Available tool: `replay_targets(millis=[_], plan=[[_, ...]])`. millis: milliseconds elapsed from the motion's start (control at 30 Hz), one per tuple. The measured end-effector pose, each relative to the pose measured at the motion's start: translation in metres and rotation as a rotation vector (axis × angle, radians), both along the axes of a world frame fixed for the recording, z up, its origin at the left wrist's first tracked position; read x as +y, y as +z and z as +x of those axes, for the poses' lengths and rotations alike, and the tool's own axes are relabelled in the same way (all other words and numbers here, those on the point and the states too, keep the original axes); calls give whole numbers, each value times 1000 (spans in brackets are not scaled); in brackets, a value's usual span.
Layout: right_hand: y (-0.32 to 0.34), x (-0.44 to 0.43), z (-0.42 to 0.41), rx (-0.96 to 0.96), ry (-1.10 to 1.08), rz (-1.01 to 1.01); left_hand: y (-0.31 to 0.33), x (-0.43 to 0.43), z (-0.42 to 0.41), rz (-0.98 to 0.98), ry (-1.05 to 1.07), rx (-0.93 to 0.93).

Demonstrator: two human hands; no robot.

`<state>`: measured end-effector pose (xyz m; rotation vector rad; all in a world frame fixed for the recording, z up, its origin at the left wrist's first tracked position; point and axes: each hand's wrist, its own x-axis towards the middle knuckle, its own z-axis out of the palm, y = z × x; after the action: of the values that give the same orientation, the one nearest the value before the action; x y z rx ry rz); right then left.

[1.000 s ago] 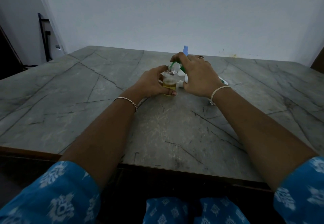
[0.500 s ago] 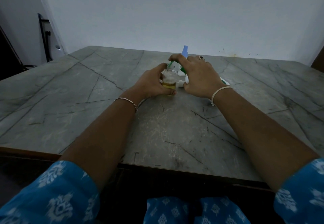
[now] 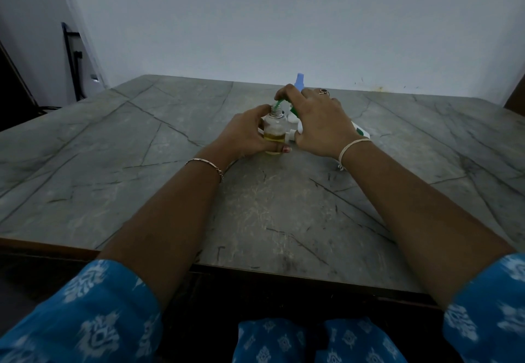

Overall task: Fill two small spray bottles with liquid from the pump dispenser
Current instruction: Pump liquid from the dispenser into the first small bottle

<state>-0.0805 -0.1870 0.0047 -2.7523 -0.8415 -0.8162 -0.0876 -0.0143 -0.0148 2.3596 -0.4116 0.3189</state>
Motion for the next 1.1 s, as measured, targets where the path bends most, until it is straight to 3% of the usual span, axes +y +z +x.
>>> replay_targets(millis=[1100], plan=[[1, -3, -7, -11, -40, -73, -4, 2, 7, 2, 56, 46]])
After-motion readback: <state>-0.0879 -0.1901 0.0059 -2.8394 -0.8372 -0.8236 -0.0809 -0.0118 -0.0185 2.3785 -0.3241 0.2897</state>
